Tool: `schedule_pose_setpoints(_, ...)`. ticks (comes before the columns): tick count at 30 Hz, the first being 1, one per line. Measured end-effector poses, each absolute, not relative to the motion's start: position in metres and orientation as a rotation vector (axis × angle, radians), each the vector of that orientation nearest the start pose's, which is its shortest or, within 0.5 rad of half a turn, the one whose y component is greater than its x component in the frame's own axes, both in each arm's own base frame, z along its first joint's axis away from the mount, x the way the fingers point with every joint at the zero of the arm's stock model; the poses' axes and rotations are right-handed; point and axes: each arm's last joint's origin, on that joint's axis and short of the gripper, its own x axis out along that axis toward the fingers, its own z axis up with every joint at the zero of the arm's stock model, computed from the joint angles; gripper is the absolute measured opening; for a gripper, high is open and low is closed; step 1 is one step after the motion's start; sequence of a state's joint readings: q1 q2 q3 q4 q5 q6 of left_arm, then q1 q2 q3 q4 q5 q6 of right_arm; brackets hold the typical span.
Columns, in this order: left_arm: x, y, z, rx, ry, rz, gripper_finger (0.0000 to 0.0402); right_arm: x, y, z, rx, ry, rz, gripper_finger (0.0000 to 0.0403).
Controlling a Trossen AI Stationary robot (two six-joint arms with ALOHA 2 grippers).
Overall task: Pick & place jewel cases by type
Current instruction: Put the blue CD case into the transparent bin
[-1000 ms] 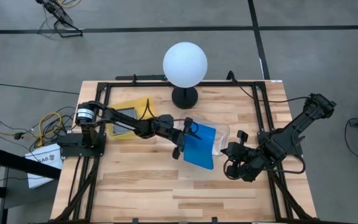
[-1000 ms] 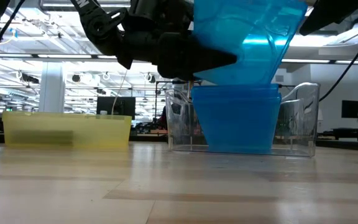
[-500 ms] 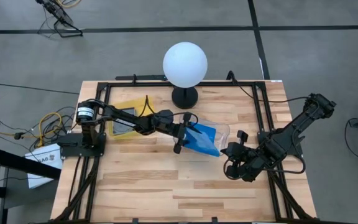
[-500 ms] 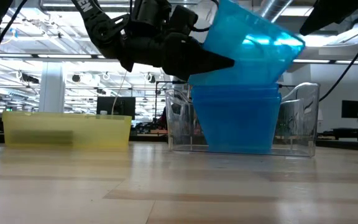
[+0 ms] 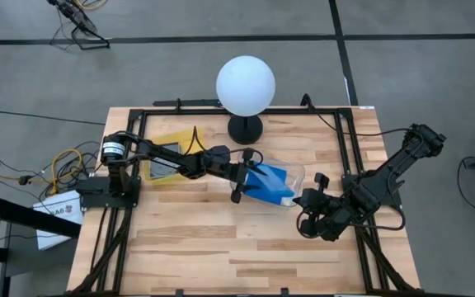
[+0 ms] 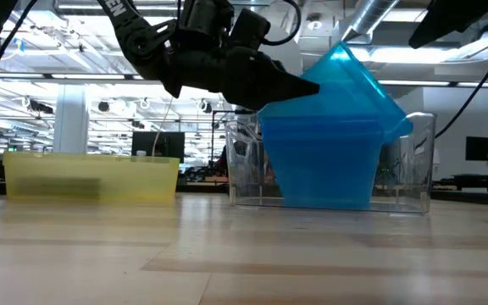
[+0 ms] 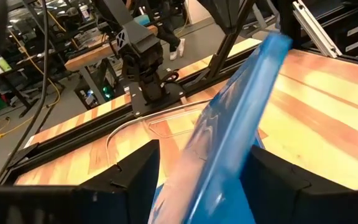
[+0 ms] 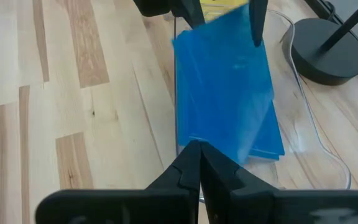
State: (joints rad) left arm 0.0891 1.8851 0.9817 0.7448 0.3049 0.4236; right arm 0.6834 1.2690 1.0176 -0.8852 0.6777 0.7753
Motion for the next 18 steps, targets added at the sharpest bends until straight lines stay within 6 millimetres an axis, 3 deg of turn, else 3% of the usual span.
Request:
schedule_pose_setpoints(4, 0.3936, 0.0265, 0.1834, 0.395, 0.115, -0.246, 0.0179, 0.1911, 0.1323, 0.2708, 0.011, 0.802, -0.321, 0.0000)
schedule_pose_setpoints(12, 0.3928, 0.0260, 0.1788, 0.408, 0.160, -0.260, 0.0082, 0.1911, 0.1323, 0.2708, 0.011, 0.802, -0.321, 0.0000)
schedule_pose_setpoints(18, 0.3927, 0.0263, 0.1784, 0.414, 0.167, -0.259, 0.0055, 0.1911, 0.1323, 0.2708, 0.012, 0.801, -0.322, 0.0000)
